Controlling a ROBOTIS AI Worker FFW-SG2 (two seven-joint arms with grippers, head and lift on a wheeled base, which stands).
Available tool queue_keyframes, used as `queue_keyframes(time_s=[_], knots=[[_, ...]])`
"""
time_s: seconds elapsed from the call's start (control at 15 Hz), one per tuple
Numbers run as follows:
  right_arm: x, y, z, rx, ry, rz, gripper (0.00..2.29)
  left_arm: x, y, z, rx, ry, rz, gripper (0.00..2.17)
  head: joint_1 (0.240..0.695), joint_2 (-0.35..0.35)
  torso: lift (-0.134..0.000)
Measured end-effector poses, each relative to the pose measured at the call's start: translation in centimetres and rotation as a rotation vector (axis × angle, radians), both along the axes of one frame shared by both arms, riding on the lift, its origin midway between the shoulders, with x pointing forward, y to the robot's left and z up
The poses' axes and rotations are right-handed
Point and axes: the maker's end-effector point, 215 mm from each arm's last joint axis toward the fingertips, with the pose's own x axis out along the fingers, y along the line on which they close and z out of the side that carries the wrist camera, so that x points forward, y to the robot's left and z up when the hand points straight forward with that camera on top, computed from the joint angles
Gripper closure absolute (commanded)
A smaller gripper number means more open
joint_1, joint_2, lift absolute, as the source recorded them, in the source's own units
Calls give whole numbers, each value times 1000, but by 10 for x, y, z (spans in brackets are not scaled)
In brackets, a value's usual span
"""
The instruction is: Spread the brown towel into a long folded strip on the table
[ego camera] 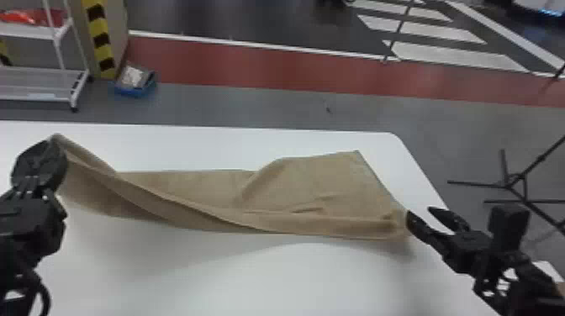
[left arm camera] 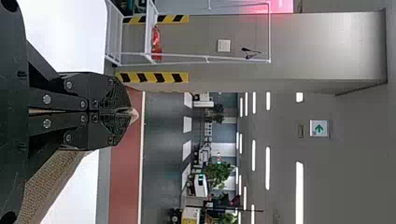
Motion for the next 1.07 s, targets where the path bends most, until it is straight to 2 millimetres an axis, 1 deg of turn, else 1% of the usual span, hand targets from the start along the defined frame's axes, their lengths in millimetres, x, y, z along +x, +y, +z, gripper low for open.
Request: queue_keyframes(time_s=[0.07, 0.13, 0.2, 0.33, 0.4, 0.53, 0.67, 0.73, 0.87, 1.0, 1.07], knots=[[-5, -7, 15, -39, -45, 6, 140, 0, 1, -1, 1, 2, 0, 1706, 695, -287, -119], [-10, -7, 25, -77, -79, 34, 228, -1, 0, -2, 1, 5, -1, 1706, 695, -293, -119], [-15, -3, 30, -106, -95, 73, 282, -1, 0, -3, 1, 7, -4, 1706, 695, -294, -119], [-22, 4, 31, -169, -106, 147, 286, 0, -2, -5, 2, 11, -11, 1706, 695, -289, -119], [-26, 6, 26, -201, -100, 171, 289, 0, -3, -6, 2, 12, -14, 1706, 695, -289, -119], [-31, 5, 10, -229, -81, 201, 289, 1, -4, -8, 2, 15, -18, 1706, 695, -292, -119], [-39, 8, -17, -177, -40, 261, 289, 1, -4, -11, 2, 21, -20, 1706, 695, -292, -119], [-41, 4, -30, -130, -21, 272, 289, 1, -4, -13, 2, 25, -20, 1706, 695, -292, -119], [-44, -6, -47, -89, 2, 263, 289, 2, -3, -16, 1, 31, -20, 1706, 695, -308, -119], [-44, -8, -52, -82, 6, 259, 407, 2, -4, -17, 1, 33, -21, 1706, 695, -311, -119], [-43, -7, -52, -81, 5, 260, 407, 1, -5, -18, 0, 34, -24, 1706, 695, -312, -119]])
